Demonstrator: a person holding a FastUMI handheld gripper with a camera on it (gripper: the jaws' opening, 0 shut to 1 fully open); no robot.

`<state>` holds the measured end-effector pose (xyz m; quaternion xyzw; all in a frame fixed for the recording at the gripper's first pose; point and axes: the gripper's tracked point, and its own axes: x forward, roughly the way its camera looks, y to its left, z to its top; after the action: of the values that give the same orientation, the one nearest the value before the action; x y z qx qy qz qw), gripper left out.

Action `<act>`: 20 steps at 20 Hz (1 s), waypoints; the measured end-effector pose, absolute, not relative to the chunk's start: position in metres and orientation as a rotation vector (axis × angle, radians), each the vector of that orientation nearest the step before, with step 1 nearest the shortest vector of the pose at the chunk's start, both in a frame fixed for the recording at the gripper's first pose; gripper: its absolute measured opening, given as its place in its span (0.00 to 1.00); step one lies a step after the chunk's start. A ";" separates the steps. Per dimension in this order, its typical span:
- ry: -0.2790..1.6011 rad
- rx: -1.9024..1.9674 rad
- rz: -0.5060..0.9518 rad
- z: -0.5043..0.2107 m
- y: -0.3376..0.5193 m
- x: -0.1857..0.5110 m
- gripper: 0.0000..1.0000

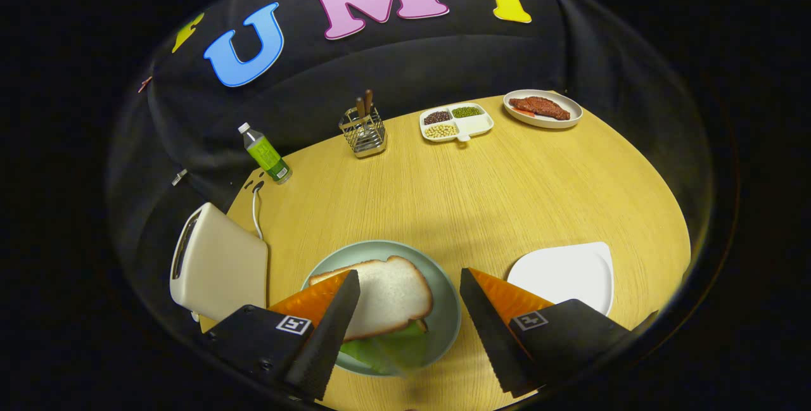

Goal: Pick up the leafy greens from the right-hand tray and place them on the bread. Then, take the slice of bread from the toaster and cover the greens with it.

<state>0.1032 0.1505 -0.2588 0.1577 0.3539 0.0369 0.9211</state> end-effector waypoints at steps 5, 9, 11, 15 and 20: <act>0.611 0.265 0.053 -0.207 0.122 0.100 0.99; 0.496 0.210 0.052 -0.157 0.103 0.092 0.98; 0.428 0.166 0.048 -0.131 0.092 0.088 0.99; 0.278 0.154 0.034 -0.072 0.079 0.073 0.99; 0.050 0.125 -0.009 0.007 0.051 0.050 0.98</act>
<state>0.0505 0.0513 0.0071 0.0623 0.0250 -0.0046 0.9977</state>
